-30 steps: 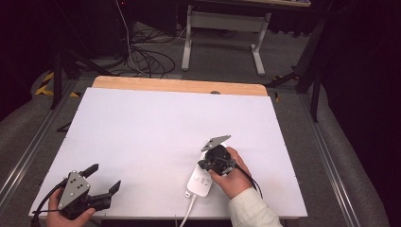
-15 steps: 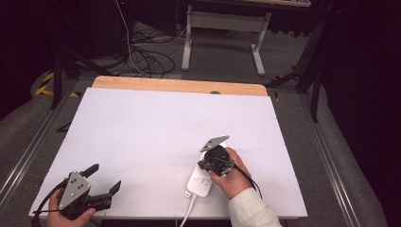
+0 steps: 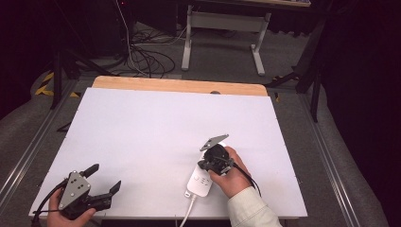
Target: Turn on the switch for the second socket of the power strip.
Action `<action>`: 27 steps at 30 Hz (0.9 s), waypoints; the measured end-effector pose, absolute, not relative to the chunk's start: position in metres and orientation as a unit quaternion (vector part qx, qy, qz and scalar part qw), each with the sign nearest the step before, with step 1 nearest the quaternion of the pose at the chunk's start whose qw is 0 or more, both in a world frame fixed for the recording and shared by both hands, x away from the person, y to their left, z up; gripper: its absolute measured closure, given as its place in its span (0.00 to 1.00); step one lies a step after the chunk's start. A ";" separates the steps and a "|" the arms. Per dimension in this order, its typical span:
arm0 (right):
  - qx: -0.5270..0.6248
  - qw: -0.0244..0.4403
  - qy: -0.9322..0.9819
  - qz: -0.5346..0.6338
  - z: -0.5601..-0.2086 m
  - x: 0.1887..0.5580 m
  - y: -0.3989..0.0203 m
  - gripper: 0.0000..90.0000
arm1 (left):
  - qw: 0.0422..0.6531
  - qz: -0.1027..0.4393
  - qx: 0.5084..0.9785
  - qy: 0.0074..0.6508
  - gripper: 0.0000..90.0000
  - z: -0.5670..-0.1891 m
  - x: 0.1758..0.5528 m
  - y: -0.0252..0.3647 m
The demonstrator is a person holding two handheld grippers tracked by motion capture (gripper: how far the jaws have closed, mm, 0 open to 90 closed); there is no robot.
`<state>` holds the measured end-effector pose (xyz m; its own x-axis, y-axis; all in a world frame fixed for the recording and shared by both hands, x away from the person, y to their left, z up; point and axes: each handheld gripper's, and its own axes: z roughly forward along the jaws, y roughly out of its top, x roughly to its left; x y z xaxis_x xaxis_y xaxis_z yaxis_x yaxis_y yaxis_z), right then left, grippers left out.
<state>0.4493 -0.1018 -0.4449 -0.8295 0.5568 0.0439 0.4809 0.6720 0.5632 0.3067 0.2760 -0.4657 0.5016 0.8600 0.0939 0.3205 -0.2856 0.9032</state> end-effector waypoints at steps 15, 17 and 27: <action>0.285 0.062 0.914 0.281 -0.445 0.452 -0.100 1.00 | 0.448 0.302 0.741 0.399 0.14 -0.466 0.307 0.275; 0.286 0.063 0.914 0.282 -0.445 0.452 -0.100 1.00 | 0.448 0.302 0.741 0.399 0.14 -0.466 0.307 0.276; 0.268 0.076 0.912 0.300 -0.442 0.447 -0.101 1.00 | 0.447 0.302 0.740 0.402 0.14 -0.466 0.307 0.277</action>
